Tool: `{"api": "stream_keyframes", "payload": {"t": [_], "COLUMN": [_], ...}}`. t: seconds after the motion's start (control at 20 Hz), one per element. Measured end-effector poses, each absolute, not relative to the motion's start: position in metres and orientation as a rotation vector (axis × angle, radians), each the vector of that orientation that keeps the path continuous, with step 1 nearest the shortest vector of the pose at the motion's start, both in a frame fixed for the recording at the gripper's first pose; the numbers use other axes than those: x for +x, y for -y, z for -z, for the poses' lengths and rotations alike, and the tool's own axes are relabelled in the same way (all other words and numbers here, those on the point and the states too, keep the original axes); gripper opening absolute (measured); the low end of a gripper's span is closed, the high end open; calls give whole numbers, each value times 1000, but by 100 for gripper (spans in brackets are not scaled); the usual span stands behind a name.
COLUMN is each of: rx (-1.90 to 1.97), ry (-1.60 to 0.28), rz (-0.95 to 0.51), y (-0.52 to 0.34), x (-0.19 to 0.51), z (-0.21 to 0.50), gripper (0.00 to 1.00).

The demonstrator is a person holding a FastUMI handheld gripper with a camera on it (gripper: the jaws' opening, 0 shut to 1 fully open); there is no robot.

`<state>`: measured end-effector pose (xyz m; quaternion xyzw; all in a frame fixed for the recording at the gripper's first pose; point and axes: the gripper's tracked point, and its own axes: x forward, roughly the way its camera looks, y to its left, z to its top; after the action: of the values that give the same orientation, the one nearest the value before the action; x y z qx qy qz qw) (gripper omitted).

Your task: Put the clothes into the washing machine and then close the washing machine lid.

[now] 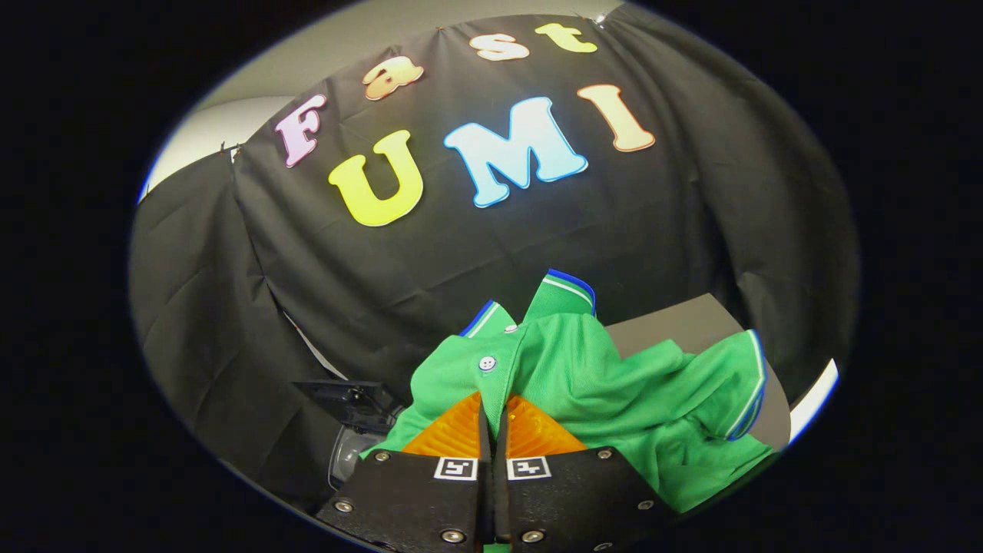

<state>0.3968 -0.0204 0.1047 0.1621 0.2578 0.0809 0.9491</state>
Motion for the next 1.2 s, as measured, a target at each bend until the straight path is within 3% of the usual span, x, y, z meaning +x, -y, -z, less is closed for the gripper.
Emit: {"api": "stream_keyframes", "payload": {"t": [1.2], "rx": [256], "ry": [-456], "rz": [-310], "y": [-177], "x": [394], "z": [-154], "gripper": [0]}}
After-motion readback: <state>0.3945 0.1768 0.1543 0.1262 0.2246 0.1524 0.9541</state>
